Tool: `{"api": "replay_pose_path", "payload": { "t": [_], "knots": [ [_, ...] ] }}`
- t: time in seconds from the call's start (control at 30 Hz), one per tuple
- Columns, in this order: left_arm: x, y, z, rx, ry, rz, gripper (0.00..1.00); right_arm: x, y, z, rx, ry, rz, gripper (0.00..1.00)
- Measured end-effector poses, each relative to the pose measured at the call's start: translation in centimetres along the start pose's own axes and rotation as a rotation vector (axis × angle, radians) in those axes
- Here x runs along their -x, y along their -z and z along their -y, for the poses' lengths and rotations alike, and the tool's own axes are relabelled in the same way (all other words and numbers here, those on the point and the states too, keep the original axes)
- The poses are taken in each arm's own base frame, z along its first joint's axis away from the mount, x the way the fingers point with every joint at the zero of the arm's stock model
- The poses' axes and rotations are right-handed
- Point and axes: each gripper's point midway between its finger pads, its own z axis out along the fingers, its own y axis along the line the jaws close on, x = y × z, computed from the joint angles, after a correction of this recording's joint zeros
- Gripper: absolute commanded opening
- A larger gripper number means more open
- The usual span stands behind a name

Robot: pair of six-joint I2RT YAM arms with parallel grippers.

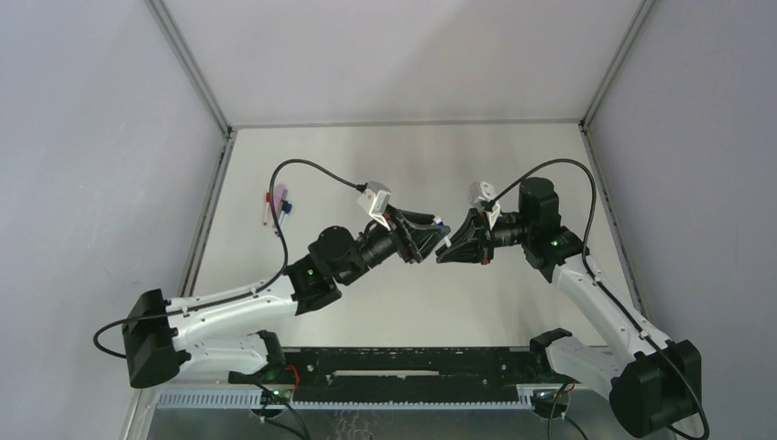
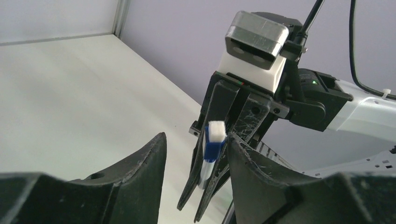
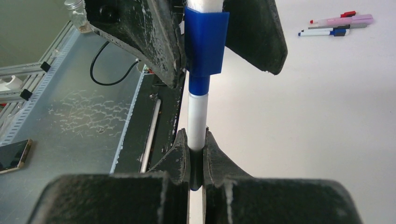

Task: Insert the pens into the pen caps
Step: Press the pen cap onto the pen.

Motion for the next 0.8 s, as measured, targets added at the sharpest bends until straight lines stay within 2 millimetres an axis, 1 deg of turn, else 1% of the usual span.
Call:
{"api": "replay_pose_path", "payload": {
  "t": [0.23, 0.4, 0.43, 0.53, 0.57, 0.67, 0.7, 0.8],
  "knots": [
    [0.64, -0.39, 0.40, -0.008, 0.010, 0.015, 0.41, 0.00, -0.01, -0.02, 0.001, 0.000, 0.000, 0.00],
    [0.57, -0.49, 0.69, -0.023, 0.019, 0.011, 0.05, -0.11, -0.06, 0.15, -0.007, -0.010, -0.003, 0.00],
    [0.55, -0.48, 0.70, -0.024, 0.022, 0.010, 0.01, -0.13, -0.07, 0.15, -0.006, -0.013, -0.003, 0.00],
    [0.50, -0.50, 0.77, -0.030, 0.027, 0.007, 0.00, -0.15, -0.08, 0.23, -0.012, -0.018, -0.004, 0.00],
    [0.51, -0.52, 0.76, -0.030, 0.029, 0.008, 0.00, -0.15, -0.08, 0.24, -0.013, -0.021, -0.004, 0.02],
    [0.58, -0.56, 0.78, -0.031, 0.038, 0.011, 0.00, -0.13, -0.08, 0.21, -0.013, -0.029, -0.004, 0.15],
    [0.61, -0.58, 0.79, -0.032, 0.044, 0.015, 0.00, -0.09, -0.08, 0.18, -0.013, -0.034, -0.003, 0.18],
    [0.56, -0.51, 0.64, -0.035, 0.070, 0.032, 0.00, 0.02, -0.10, 0.12, -0.014, -0.057, 0.000, 0.20]
  ]
}}
